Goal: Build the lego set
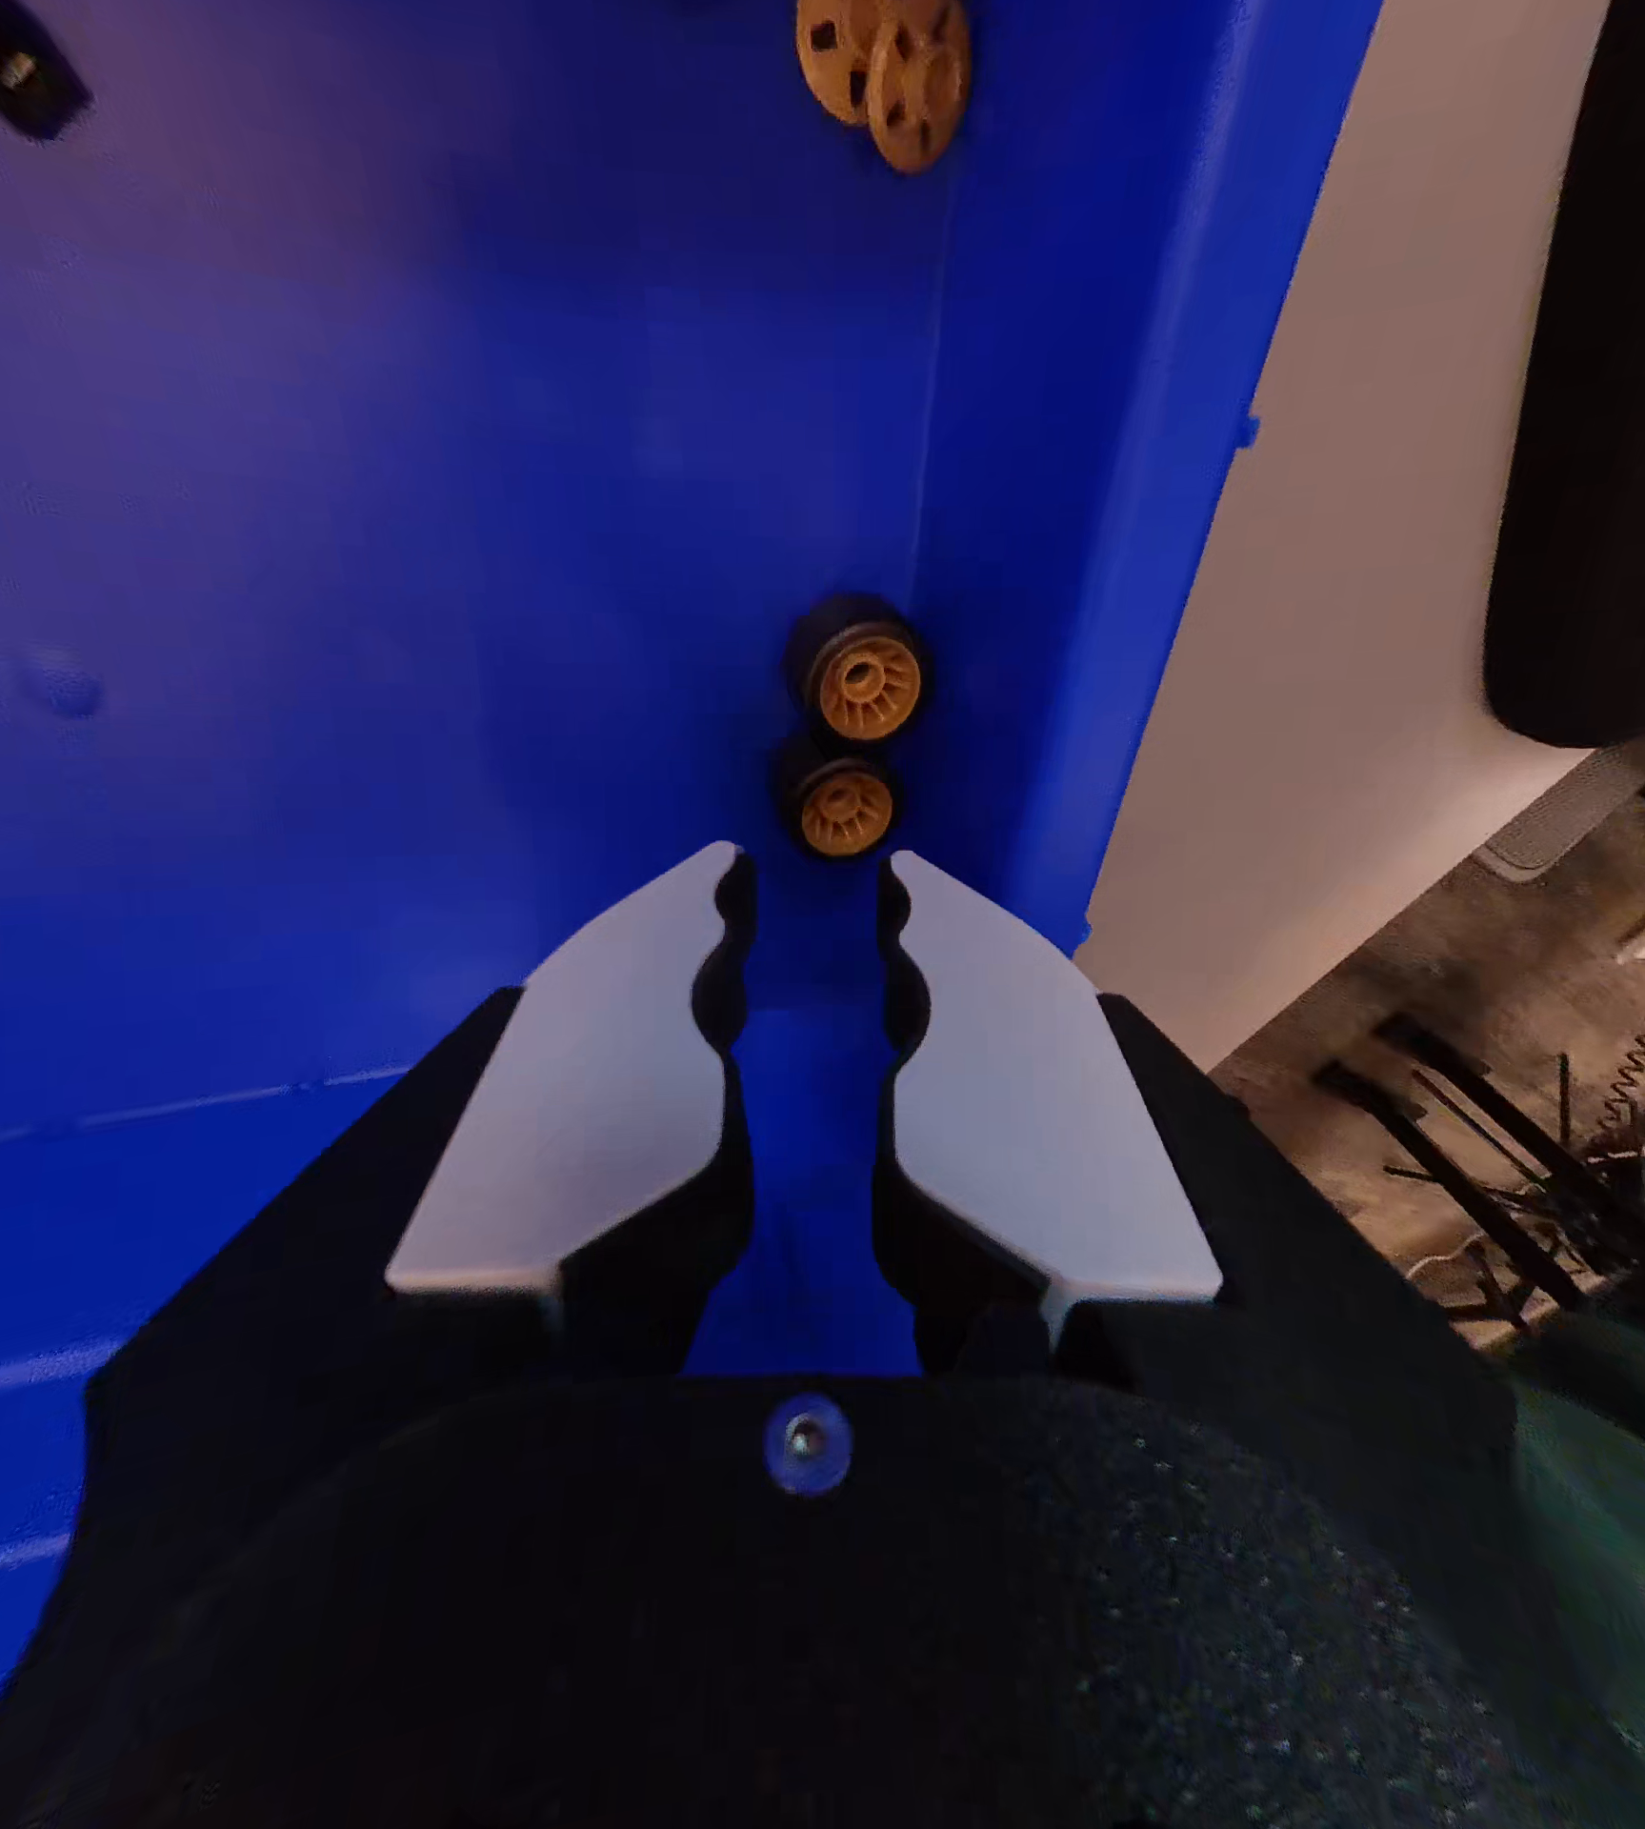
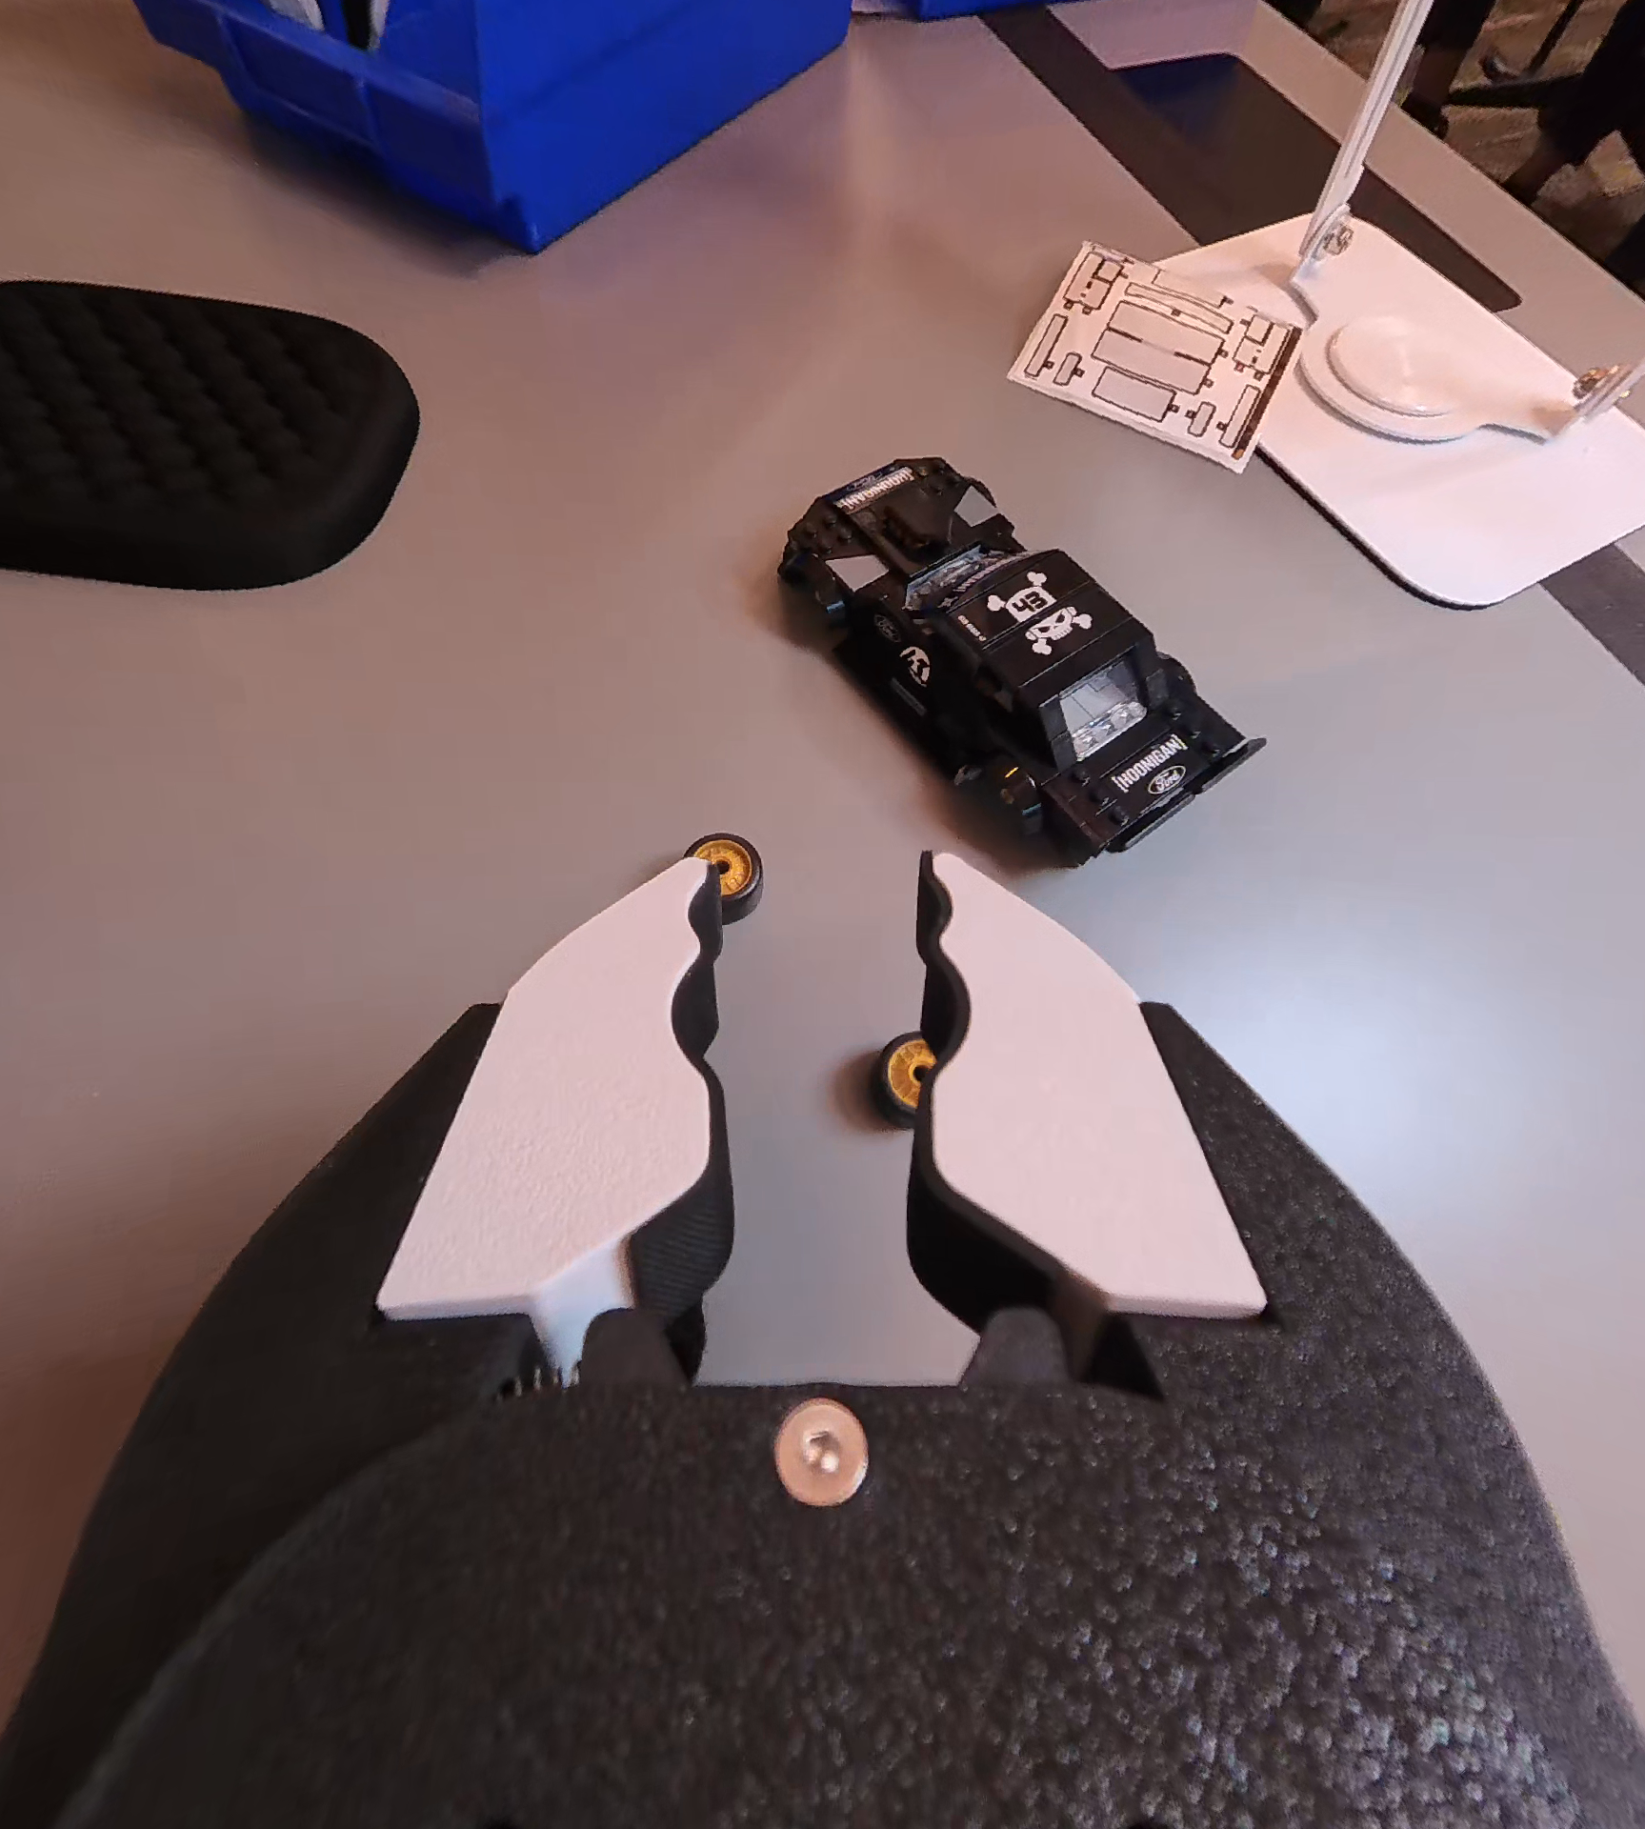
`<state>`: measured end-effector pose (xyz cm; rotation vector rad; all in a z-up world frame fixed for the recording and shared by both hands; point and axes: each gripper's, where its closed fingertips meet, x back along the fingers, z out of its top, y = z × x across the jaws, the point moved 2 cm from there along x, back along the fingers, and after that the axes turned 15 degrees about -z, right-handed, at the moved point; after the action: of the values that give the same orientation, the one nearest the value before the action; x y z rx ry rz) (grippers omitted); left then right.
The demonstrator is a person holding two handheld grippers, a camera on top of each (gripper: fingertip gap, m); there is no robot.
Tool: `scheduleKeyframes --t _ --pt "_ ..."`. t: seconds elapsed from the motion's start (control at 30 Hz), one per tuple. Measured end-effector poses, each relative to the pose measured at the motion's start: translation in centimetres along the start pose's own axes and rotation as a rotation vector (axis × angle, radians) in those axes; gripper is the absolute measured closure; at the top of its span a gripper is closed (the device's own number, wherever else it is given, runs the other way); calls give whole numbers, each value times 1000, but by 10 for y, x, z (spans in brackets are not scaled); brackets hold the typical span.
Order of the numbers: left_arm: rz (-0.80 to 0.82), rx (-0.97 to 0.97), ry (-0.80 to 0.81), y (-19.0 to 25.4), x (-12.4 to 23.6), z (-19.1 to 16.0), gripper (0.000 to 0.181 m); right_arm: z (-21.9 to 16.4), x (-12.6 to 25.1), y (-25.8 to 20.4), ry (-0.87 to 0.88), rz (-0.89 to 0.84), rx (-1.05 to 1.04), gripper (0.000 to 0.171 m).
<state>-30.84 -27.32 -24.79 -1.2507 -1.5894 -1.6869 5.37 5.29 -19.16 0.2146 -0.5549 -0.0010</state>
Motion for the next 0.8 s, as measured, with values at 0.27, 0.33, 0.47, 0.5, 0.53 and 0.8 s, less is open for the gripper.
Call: scheduleKeyframes --t 0.27,0.33,0.47,0.5,0.53,0.8 --pt "-35 -24 -10 -4 -5 1 173 1 3 3 16 -15 -5 137" --pt "14 -39 37 -6 1 4 173 3 4 3 33 -17 -8 138" --pt "217 -121 198 3 31 17 174 14 7 -3 89 -18 -22 139" --pt "291 -158 262 10 44 24 174 19 8 -5 112 -13 -31 139" --pt "375 -201 340 20 59 33 174 25 8 -8 138 -4 -44 139" --pt "629 -693 907 157 102 136 174 89 -8 -56 323 241 -149 136"
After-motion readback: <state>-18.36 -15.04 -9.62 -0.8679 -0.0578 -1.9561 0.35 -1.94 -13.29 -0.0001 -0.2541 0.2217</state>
